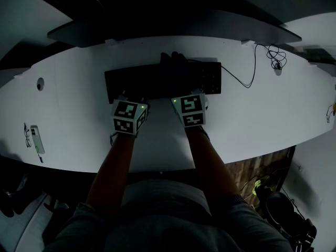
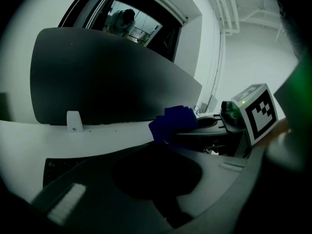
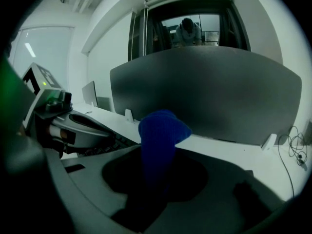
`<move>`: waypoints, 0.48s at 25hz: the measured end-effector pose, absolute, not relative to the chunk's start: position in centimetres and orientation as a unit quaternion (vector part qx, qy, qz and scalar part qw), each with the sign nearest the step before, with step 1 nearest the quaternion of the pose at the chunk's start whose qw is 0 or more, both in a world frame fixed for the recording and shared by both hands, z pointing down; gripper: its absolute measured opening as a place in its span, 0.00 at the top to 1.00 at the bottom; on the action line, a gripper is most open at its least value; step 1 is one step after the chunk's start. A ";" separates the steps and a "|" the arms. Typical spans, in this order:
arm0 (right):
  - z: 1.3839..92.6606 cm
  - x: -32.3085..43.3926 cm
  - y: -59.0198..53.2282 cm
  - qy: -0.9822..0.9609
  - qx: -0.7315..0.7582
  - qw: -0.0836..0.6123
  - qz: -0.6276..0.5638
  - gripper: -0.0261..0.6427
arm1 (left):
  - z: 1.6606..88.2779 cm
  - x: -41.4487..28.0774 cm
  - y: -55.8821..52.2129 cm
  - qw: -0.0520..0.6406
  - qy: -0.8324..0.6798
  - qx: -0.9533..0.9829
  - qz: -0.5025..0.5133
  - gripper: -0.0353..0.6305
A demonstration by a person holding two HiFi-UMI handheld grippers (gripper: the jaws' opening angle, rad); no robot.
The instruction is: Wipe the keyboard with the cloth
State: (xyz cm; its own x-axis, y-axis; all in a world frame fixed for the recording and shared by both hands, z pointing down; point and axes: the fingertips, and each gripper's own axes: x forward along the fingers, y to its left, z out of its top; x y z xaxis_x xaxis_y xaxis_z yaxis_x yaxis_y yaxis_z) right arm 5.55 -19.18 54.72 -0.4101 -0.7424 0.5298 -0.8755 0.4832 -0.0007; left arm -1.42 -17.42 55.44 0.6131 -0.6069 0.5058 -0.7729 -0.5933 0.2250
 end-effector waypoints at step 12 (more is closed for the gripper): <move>54.7 8.8 -19.1 -0.828 0.487 0.241 0.135 0.77 | 55.5 2.2 -17.4 0.214 -0.389 0.875 0.194 0.94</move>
State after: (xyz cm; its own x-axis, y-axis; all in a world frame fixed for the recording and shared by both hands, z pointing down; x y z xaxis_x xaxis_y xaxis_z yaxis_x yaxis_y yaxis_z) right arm 8.77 -19.14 54.67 -0.4094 -0.7422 0.5306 -0.8725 0.4886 0.0103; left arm 2.21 -17.42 55.47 0.6216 -0.5983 0.5057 -0.7640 -0.6055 0.2228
